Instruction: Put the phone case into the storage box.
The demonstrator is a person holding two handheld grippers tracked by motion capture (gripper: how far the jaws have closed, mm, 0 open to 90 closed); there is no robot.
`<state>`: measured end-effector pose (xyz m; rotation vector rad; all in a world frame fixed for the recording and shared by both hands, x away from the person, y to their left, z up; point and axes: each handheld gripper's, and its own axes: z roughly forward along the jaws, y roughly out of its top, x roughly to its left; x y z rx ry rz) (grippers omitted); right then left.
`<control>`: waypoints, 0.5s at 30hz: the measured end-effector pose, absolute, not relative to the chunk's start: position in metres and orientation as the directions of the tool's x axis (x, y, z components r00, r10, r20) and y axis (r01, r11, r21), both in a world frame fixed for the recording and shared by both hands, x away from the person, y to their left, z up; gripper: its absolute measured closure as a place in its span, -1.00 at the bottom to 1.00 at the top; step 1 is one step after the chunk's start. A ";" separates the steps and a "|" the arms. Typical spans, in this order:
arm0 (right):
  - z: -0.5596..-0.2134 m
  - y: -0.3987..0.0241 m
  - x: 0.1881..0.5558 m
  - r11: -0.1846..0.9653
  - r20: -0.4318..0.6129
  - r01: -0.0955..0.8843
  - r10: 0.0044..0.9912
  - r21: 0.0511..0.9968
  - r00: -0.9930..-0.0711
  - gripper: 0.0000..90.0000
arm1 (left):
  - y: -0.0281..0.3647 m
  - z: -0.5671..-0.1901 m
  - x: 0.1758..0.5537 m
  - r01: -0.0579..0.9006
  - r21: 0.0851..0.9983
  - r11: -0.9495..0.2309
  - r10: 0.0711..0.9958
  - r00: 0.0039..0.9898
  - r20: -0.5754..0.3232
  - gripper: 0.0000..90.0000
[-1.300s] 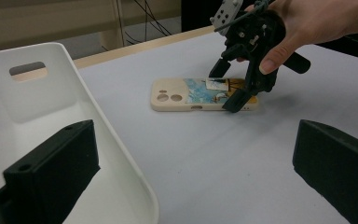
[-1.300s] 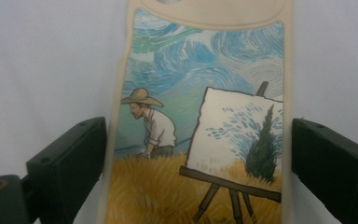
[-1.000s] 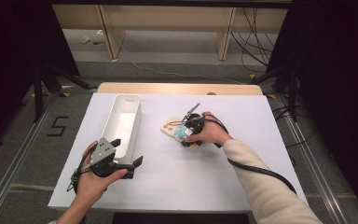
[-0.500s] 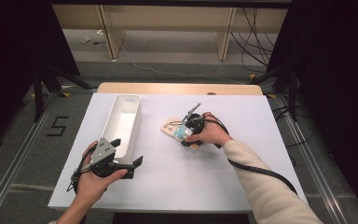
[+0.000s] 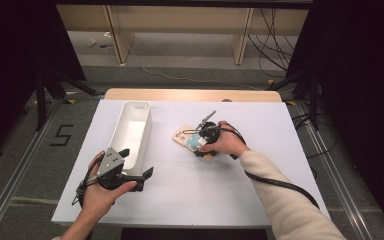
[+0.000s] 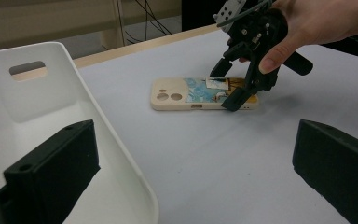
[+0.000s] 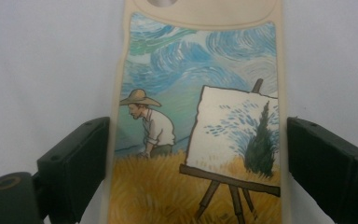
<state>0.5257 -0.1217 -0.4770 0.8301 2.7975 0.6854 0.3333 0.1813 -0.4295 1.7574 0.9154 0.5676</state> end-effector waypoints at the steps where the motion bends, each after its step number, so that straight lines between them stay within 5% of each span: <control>1: -0.477 -0.122 0.526 0.742 -0.008 0.480 0.547 0.469 -0.837 -0.76 | 0.182 -0.429 0.333 0.315 0.931 -0.182 0.800 0.599 -0.046 -1.00; 15: -0.475 -0.125 0.522 0.721 0.013 0.485 0.552 0.495 -0.834 -0.75 | 0.181 -0.430 0.334 0.314 0.932 -0.184 0.800 0.599 -0.044 -1.00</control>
